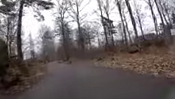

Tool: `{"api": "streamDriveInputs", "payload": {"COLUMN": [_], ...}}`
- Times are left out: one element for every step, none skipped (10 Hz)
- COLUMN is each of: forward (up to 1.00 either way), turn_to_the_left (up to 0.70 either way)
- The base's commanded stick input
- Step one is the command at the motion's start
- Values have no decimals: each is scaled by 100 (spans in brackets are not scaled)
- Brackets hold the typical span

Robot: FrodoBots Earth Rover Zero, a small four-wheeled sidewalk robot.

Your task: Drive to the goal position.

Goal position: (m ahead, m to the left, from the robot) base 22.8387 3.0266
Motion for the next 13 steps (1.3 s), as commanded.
{"api": "streamDriveInputs", "payload": {"forward": [100, 100, 100, 100, 100, 100, 100, 100, 100, 100, 100, 100, 100], "turn_to_the_left": [0, 0, 0, 0, 2, 20, 40, 40, 40, 40, 34, 17, 0]}}
